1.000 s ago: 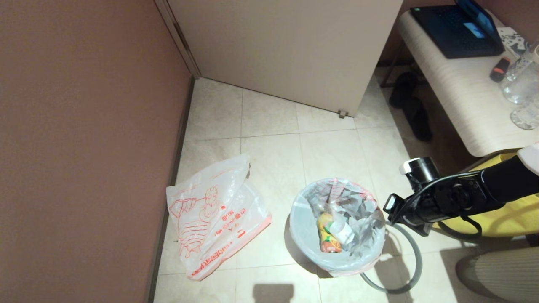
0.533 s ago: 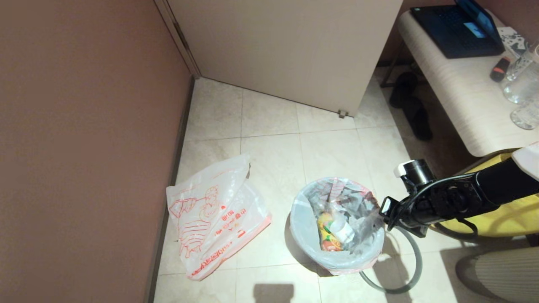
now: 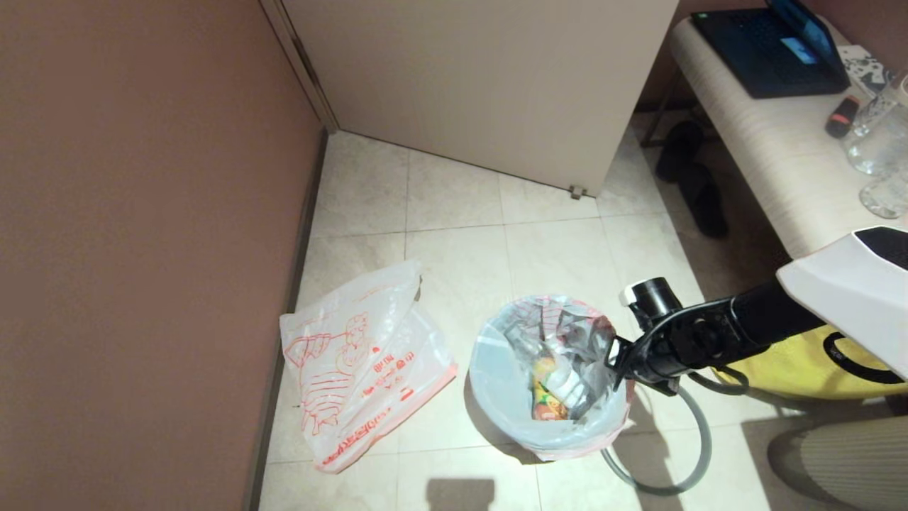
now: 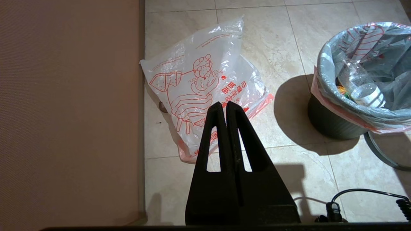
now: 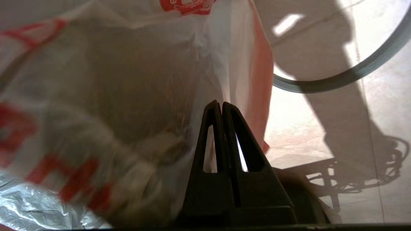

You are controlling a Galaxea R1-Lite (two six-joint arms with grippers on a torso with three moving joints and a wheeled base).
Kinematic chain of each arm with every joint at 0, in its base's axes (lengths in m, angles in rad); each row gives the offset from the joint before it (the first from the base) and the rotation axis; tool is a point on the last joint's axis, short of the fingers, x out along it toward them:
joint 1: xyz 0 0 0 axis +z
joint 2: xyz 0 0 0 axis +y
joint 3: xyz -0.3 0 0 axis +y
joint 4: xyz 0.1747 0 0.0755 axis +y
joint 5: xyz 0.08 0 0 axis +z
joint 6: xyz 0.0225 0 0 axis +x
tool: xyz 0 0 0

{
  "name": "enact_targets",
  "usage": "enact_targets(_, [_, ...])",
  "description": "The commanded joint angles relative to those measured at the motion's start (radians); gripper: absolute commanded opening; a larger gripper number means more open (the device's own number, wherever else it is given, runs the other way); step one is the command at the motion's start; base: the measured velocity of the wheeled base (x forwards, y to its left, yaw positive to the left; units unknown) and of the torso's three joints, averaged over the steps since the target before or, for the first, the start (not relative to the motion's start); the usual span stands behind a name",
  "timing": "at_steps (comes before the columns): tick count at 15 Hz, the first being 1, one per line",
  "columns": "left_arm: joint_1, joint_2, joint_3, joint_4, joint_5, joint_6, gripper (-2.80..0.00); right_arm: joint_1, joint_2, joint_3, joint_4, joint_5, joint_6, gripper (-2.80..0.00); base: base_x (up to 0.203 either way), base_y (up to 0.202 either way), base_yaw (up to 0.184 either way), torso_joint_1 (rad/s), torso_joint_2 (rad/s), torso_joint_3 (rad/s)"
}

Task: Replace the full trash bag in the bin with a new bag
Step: Place the trash bag on the floor

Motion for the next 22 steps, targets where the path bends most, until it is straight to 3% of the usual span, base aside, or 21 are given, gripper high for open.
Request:
enact_targets(1, [0.0, 0.001, 0.0, 0.0, 0.0, 0.0, -2.8, 0.016, 0.047, -0.071, 0.022, 0.0, 0.004, -2.8, 0.0, 0.0, 0.0, 0.0, 0.0, 0.0])
enact_targets(11, [0.0, 0.001, 0.0, 0.0, 0.001, -0.001, -2.8, -0.065, 0.105, -0.086, -0.017, 0.001, -0.022, -2.8, 0.0, 0.0, 0.0, 0.0, 0.0, 0.0])
enact_targets(17, [0.0, 0.001, 0.0, 0.0, 0.001, -0.001, -2.8, -0.178, 0.028, 0.052, -0.111, 0.119, -0.016, -2.8, 0.0, 0.0, 0.0, 0.0, 0.0, 0.0])
enact_targets(20, [0.0, 0.001, 0.0, 0.0, -0.001, 0.0, -2.8, -0.197, 0.056, 0.04, -0.119, 0.121, -0.019, -2.8, 0.0, 0.0, 0.0, 0.0, 0.0, 0.0])
enact_targets(21, [0.0, 0.001, 0.0, 0.0, 0.0, 0.0, -2.8, -0.202, 0.062, 0.039, -0.143, 0.125, -0.017, -2.61, 0.0, 0.0, 0.0, 0.0, 0.0, 0.0])
enact_targets(22, [0.0, 0.001, 0.0, 0.0, 0.001, -0.001, -2.8, -0.21, 0.066, 0.039, -0.175, 0.143, -0.013, 0.0, 0.0, 0.0, 0.0, 0.0, 0.0, 0.0])
